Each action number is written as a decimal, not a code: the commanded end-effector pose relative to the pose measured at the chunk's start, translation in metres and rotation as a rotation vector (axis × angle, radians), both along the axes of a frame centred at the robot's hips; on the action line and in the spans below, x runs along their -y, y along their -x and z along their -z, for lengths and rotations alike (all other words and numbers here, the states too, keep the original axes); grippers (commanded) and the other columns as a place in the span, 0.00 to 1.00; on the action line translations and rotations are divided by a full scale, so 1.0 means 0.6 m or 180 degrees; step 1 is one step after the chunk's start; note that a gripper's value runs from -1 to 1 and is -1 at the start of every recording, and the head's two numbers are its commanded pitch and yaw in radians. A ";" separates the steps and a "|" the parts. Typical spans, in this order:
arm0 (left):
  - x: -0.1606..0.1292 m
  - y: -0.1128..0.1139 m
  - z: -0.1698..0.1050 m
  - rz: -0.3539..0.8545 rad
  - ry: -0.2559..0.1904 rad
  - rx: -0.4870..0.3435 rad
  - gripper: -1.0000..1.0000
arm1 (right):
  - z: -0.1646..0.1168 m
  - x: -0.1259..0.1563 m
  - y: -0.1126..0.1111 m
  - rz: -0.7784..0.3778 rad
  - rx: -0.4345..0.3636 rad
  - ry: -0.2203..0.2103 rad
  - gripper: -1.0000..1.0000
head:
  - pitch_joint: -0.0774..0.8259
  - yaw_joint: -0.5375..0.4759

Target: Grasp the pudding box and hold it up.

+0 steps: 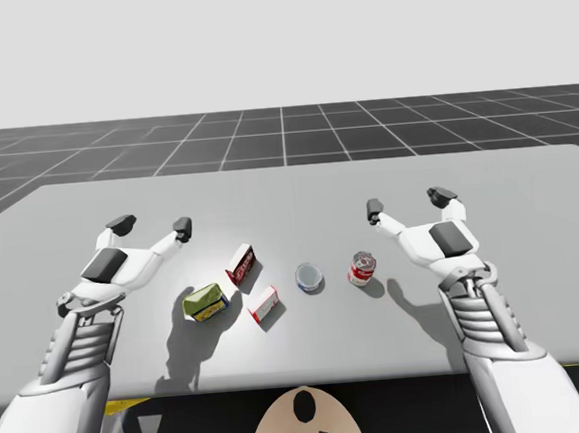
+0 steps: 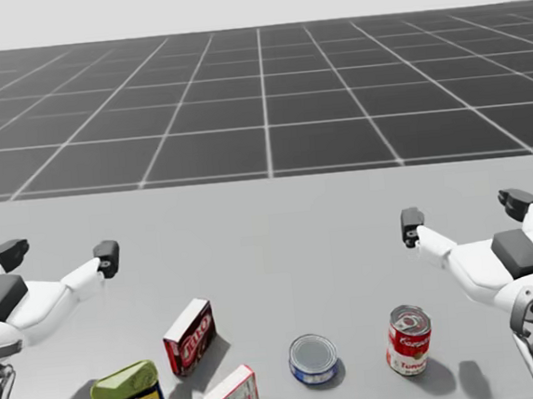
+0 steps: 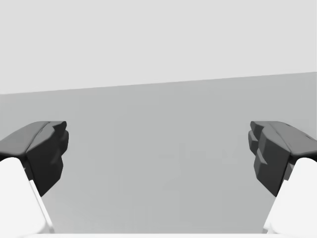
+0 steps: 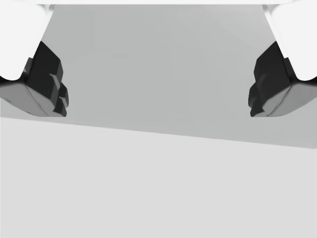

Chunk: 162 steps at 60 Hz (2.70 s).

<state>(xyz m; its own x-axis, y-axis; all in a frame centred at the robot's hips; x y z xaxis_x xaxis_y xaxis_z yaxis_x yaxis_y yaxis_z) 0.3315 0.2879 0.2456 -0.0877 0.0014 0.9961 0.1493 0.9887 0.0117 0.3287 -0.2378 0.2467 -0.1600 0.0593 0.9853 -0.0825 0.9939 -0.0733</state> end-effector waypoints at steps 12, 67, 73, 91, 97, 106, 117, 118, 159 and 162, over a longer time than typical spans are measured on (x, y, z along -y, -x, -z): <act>0.002 0.000 0.002 -0.0010 -0.0042 0.0011 0.00 | -0.001 0.001 -0.001 0.0012 0.0012 0.0000 0.00 | 0.64 0.62; 0.009 0.074 -0.062 0.0978 -0.0184 -0.1322 0.00 | 0.001 0.003 -0.003 -0.0012 -0.0017 0.0008 0.00 | 0.76 0.73; 0.028 0.093 -0.064 0.1265 -0.0396 -0.1574 0.00 | 0.001 0.003 -0.003 -0.0012 -0.0007 0.0003 0.00 | 0.76 0.73; 0.077 0.090 -0.038 0.1573 -0.0472 -0.1940 0.00 | 0.001 0.003 -0.003 -0.0007 0.0004 0.0010 0.00 | 0.75 0.74; 0.094 0.072 -0.023 0.1552 -0.0468 -0.1978 0.00 | 0.001 0.004 -0.003 -0.0011 0.0005 0.0009 0.00 | 0.75 0.74; 0.121 0.040 -0.008 0.1490 -0.0459 -0.2031 0.00 | 0.000 0.004 -0.003 -0.0015 0.0004 0.0006 0.00 | 0.75 0.73; 0.150 -0.001 0.005 0.1305 -0.0555 -0.2034 0.00 | -0.002 0.005 -0.002 -0.0025 0.0011 -0.0005 0.00 | 0.75 0.73; 0.151 -0.004 0.005 0.1293 -0.0560 -0.2032 0.00 | -0.002 0.006 -0.002 -0.0025 0.0011 -0.0006 0.00 | 0.75 0.73; 0.175 -0.057 0.072 0.0901 -0.0811 -0.2514 0.87 | -0.010 0.011 0.001 -0.0028 0.0045 -0.0060 0.00 | 0.73 0.72; 0.176 -0.054 0.072 0.0903 -0.0829 -0.2500 1.00 | -0.010 0.012 0.001 -0.0027 0.0047 -0.0062 0.00 | 0.73 0.72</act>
